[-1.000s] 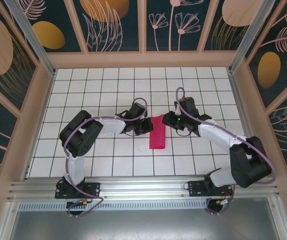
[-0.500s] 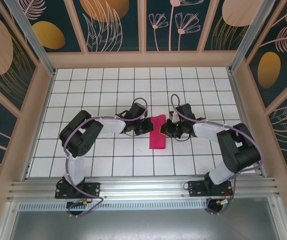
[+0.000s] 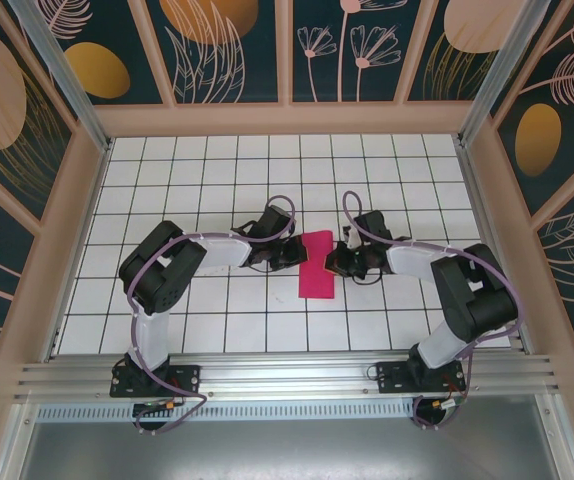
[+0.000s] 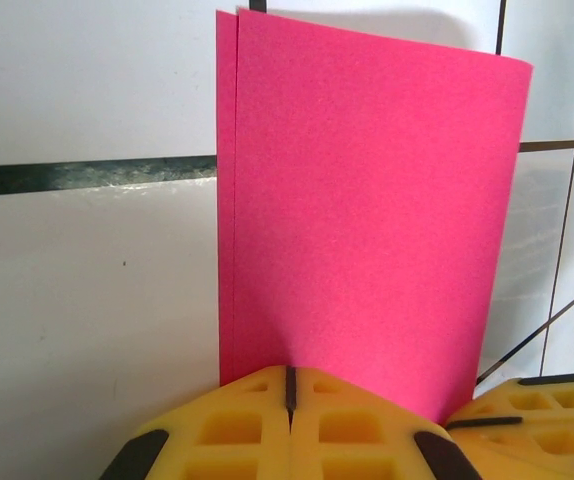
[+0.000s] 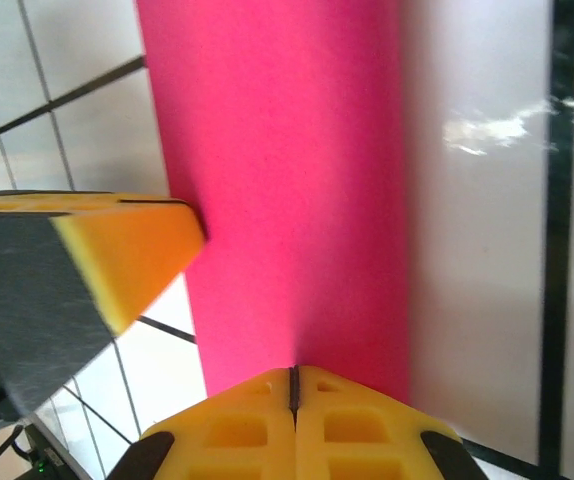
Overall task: Fold a paper plane with a square sheet of paper (pick it up from the middle)
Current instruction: Fold the square sheet of paper in half at the center of the table.
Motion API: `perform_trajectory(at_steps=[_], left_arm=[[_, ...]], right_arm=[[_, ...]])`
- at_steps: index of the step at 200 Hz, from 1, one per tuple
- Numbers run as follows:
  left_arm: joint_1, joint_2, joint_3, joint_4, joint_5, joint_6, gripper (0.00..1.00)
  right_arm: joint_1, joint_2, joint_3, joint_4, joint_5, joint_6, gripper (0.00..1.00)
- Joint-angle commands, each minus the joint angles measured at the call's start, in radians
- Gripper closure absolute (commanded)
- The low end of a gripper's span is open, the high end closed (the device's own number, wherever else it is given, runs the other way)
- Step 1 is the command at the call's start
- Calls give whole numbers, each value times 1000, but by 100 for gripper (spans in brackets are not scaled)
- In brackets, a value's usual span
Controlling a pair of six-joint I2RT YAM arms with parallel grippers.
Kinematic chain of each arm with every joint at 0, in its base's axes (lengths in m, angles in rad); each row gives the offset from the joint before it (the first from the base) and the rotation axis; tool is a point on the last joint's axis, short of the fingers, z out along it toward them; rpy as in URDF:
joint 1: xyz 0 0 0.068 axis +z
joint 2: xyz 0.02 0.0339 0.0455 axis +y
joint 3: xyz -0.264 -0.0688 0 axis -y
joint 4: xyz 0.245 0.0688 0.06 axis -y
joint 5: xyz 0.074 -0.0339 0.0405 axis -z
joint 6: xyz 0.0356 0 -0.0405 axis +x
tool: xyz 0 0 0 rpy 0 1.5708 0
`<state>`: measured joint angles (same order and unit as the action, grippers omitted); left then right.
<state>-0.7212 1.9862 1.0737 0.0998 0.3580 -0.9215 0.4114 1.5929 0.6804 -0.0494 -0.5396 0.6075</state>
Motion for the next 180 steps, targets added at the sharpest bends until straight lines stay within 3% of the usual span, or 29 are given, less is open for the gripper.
perform_trajectory(at_steps=[1,61,137,180], left_arm=[[-11,42,-8,-100,-45,27,100],[-11,42,-9,-106,-45,32,100],[-11,40,-11,-106,-43,34,100],[-11,50,-6,-103,-36,38,100]], right_arm=[[-7,24,-32,16,17,-21,95],[-44,44,-125,57,-1,-45,95],[-48,-132,-120,90,-215,-42,94],[-49,-77,-173,104,-168,-44,94]])
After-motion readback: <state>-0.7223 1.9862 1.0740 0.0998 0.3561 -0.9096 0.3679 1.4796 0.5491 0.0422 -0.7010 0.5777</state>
